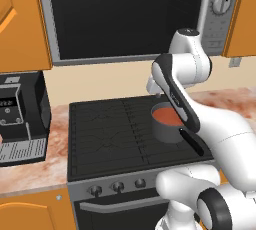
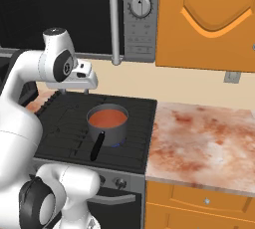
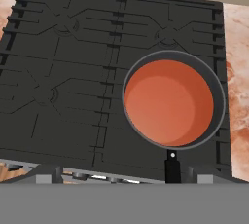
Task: Wait until the marinara sauce is simmered to a deep red color and then turn off the stove.
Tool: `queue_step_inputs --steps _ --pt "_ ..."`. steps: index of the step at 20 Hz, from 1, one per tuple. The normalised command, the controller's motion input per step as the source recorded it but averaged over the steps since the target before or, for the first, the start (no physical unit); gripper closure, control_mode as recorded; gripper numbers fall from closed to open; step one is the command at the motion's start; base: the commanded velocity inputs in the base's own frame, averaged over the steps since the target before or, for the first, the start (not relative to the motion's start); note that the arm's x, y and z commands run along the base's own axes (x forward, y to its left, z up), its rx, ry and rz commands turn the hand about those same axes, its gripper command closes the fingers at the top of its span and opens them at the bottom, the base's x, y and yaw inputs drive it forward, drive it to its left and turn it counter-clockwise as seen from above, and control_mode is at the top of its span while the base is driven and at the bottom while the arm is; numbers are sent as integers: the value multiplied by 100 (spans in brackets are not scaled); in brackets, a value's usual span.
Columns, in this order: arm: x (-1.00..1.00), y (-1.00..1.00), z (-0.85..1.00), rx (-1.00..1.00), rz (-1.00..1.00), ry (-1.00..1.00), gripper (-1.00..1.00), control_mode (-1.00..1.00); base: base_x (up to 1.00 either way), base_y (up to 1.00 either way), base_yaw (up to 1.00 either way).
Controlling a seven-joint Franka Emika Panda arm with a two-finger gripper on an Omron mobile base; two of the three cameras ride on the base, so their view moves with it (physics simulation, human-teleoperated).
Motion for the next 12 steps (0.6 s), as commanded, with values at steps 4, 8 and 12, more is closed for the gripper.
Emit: queue_step_inputs --steps 4,8,12 --pt "0 0 0 0 0 0 -100 -100 0 0 0" --pt "0 0 0 0 0 0 -100 -100 0 0 0" --pt "0 0 0 0 0 0 -100 -100 0 0 0"
